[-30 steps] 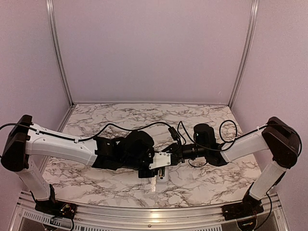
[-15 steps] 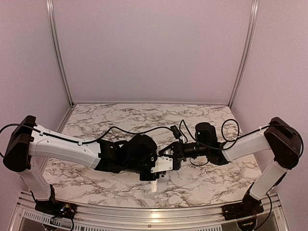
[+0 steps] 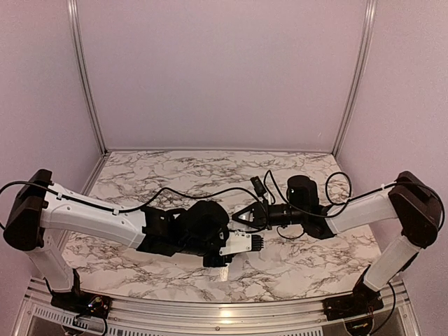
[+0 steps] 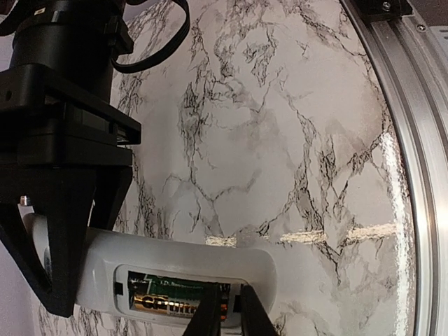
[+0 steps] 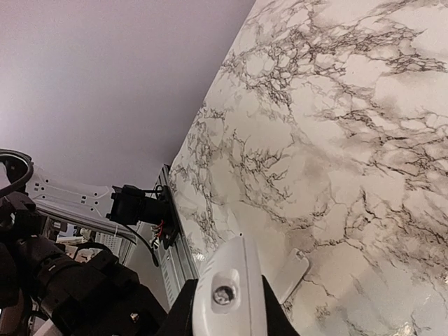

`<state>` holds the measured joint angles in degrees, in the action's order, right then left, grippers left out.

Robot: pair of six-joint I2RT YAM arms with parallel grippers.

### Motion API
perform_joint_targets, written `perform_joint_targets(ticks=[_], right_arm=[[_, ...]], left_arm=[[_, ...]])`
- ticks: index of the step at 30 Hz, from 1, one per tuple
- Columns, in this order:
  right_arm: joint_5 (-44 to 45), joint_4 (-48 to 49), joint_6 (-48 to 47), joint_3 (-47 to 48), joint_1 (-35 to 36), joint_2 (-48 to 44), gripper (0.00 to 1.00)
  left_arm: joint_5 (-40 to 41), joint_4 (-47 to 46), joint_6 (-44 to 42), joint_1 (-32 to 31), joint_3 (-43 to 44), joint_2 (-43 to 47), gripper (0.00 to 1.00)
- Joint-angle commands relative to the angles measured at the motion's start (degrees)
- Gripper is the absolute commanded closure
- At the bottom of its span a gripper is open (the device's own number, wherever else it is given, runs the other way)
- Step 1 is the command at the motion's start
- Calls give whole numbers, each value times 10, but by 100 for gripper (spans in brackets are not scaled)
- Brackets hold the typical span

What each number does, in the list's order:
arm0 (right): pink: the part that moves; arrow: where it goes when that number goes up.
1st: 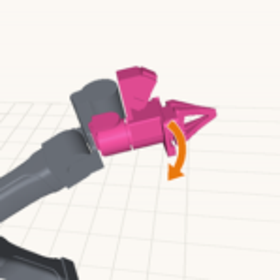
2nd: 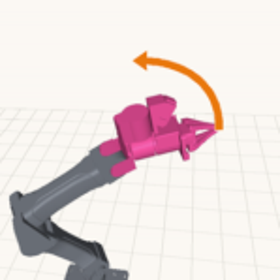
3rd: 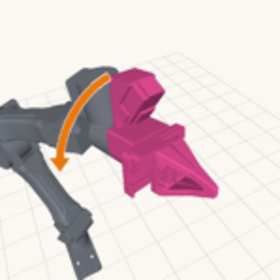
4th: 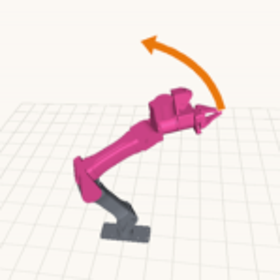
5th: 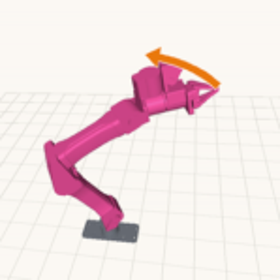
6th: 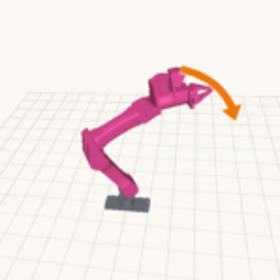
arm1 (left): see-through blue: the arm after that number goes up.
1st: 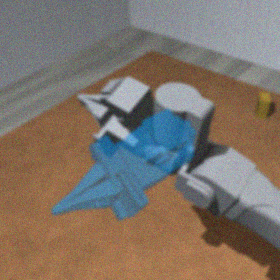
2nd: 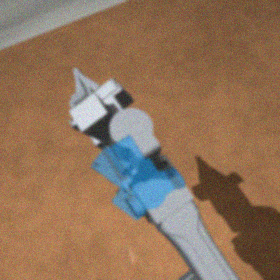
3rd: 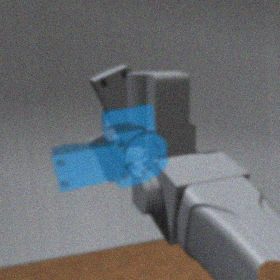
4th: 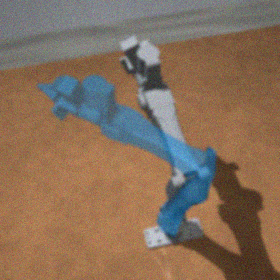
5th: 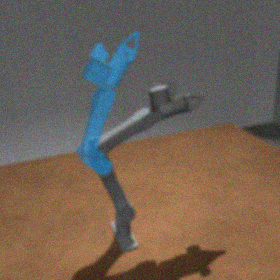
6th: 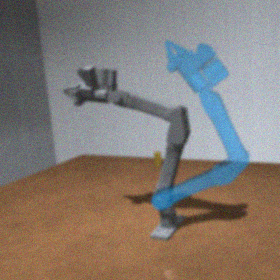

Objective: Load the batteries into the remote control
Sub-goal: Load the battery into the battery compartment, then press the battery in the battery compartment.

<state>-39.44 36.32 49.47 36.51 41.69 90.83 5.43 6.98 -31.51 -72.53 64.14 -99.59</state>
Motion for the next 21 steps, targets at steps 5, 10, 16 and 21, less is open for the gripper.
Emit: perform_joint_targets(ticks=[5,10,16,21], right_arm=[[-39,77,12,20,12,-55,100],[-25,46,-23,17,3,-70,100],[-21,50,-56,13,-1,-99,100],[-19,59,-71,14,0,-114,100]], left_arm=[[33,-34,82,13,-44,69,73],[33,-108,145,17,-77,167,38],[66,-222,319,46,-165,255,1],[-22,-204,415,75,-161,240,1]])
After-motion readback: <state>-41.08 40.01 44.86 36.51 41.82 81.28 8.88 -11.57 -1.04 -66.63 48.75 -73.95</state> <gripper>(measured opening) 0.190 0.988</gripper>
